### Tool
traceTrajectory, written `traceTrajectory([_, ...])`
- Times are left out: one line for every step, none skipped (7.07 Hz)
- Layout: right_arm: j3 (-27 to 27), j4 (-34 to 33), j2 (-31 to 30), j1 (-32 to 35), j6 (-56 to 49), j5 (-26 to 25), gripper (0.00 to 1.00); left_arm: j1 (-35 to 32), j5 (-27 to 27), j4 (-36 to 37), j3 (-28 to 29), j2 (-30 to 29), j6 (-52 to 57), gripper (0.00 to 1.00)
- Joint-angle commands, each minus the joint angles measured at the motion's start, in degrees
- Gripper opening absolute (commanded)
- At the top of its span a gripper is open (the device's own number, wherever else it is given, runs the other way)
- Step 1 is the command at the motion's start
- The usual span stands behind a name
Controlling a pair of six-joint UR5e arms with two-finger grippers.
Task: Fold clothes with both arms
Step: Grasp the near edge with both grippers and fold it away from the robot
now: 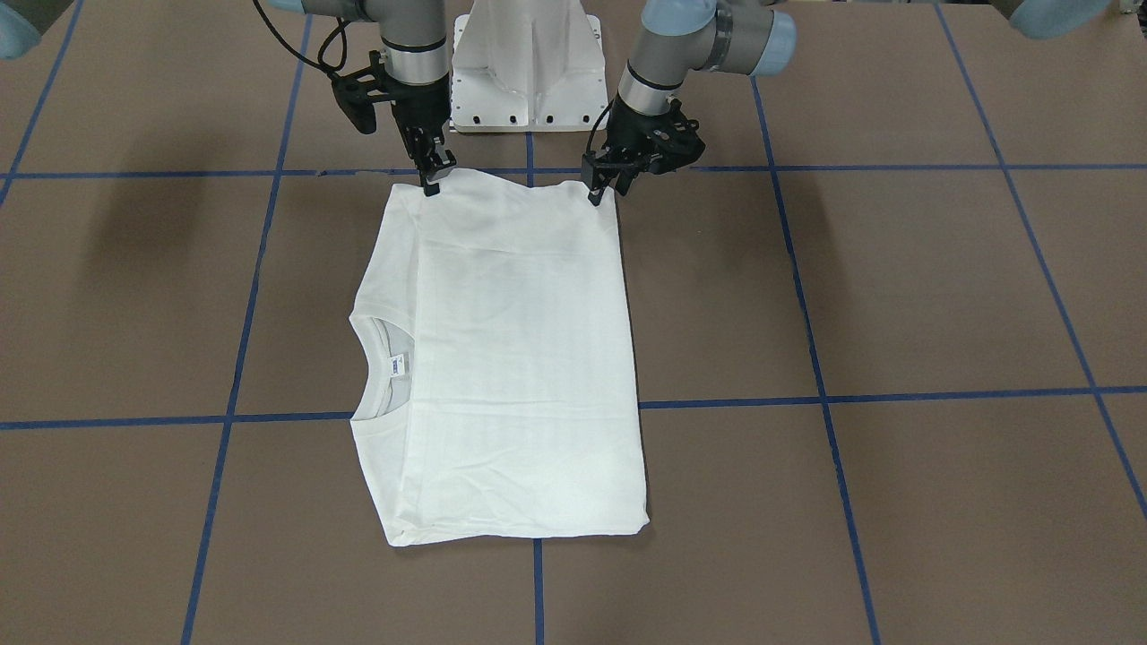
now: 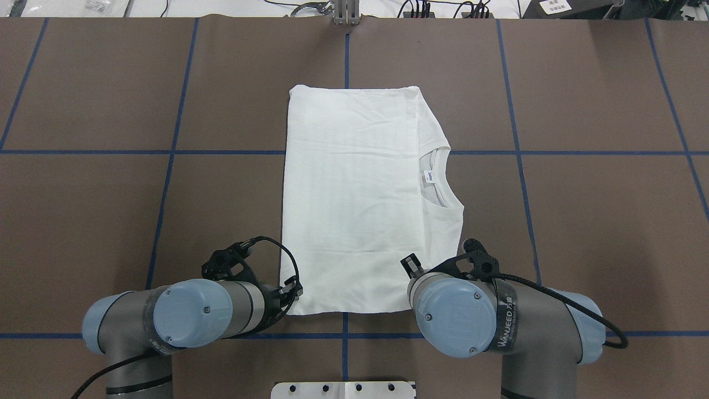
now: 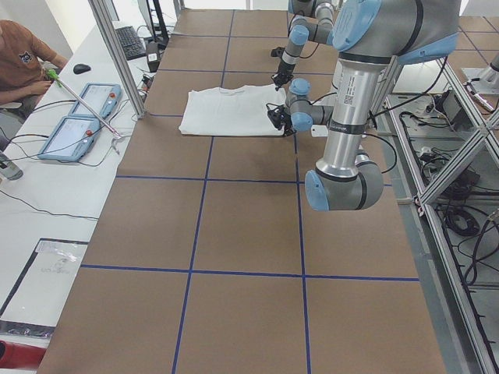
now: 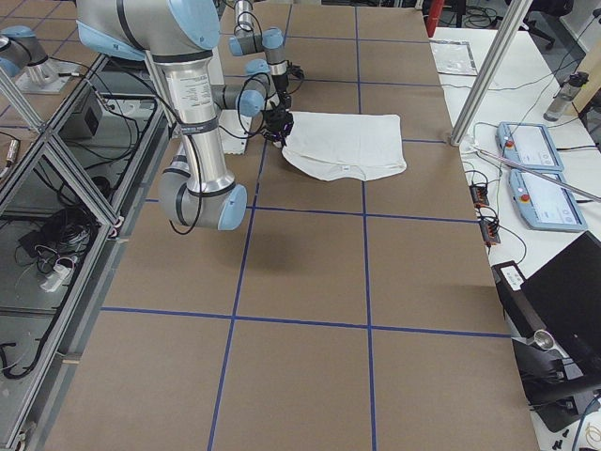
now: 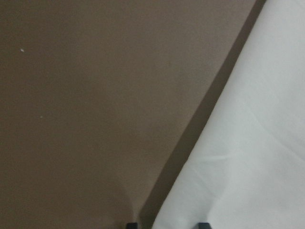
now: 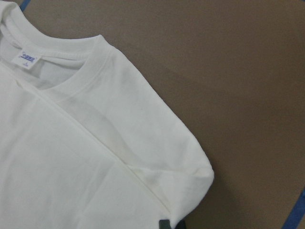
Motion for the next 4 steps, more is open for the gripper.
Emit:
traceTrajectory([0.06,-0.06,0.06,-0.02,0.00,0.00,0.00,0.05,-0.18,0.01,-0.04,-0.34,0.00,0.00])
traceTrajectory([0.06,-0.06,0.06,-0.02,0.09,0.00,0.00,0.05,-0.27,-0.08,-0.04,-0.34,0.17,0.00])
traceTrajectory([0.15,-0.06,0.06,-0.02,0.09,-0.09,0.00,0.05,-0.45,0.00,-0.91,0.09,0.96,0.00])
traceTrajectory([0.76,-0.06,-0.29,-0.89,0.61,-0.09,0.00,-0.03,-1.58,0.27,-2.31,0.53,1.05,0.00])
